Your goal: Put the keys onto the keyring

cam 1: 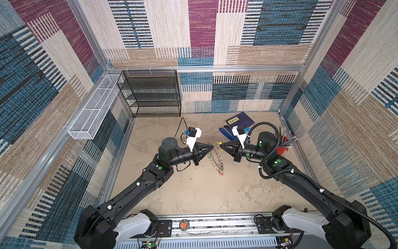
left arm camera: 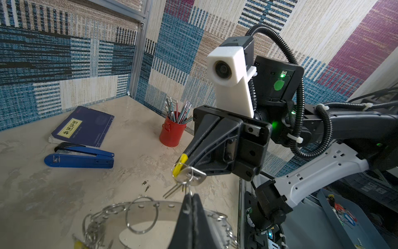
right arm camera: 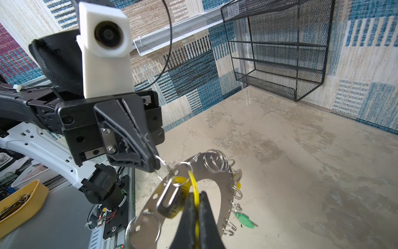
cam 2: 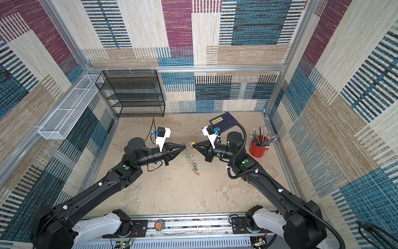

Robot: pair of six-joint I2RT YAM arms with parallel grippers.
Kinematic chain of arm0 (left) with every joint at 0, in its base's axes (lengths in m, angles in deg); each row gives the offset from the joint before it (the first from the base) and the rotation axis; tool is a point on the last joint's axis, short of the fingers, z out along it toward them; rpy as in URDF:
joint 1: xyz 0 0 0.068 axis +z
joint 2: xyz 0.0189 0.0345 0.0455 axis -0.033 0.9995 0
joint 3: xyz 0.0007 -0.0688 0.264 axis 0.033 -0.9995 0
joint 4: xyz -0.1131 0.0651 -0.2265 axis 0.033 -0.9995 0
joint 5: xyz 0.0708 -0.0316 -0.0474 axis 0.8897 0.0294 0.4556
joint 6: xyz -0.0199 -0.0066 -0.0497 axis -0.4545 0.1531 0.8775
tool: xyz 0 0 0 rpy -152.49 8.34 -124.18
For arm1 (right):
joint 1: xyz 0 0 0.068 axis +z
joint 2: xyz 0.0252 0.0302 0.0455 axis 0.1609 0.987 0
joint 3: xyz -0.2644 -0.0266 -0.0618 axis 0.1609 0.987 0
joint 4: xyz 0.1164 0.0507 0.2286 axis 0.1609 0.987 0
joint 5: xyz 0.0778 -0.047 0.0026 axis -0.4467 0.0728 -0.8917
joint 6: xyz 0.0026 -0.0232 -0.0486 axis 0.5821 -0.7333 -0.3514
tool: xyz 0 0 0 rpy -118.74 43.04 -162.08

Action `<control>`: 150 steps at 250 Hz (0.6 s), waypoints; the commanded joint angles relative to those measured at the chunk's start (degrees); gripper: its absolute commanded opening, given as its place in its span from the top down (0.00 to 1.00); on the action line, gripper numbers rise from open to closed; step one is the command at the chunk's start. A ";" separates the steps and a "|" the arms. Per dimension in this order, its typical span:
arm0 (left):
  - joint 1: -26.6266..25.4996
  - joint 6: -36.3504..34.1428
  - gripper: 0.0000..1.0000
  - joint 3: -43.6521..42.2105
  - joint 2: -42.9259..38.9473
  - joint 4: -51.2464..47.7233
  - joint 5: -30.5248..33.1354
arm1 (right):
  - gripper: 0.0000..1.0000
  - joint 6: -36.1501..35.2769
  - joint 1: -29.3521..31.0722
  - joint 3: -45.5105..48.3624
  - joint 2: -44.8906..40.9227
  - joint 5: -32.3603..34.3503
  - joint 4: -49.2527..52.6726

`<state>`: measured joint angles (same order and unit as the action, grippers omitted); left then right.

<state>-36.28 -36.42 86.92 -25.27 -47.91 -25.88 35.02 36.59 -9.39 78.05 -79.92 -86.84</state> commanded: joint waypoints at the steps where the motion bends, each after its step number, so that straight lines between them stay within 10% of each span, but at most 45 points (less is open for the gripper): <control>1: 0.38 -2.57 1.00 -0.05 -1.10 -0.33 -1.89 | 1.00 0.11 -0.25 -0.27 -0.54 9.46 0.09; 119: 1.43 -4.36 1.00 0.57 -1.37 -2.16 -1.77 | 0.90 0.01 -0.27 0.06 -0.44 12.27 -0.09; 150: 1.52 -4.16 1.00 0.58 -0.93 -1.78 -1.98 | 0.74 0.09 -0.31 -0.05 -0.27 12.59 -0.52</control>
<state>-34.86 -39.43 86.92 -26.23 -51.32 -25.29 34.50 36.70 -9.39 77.61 -74.96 -86.05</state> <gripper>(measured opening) 0.052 0.177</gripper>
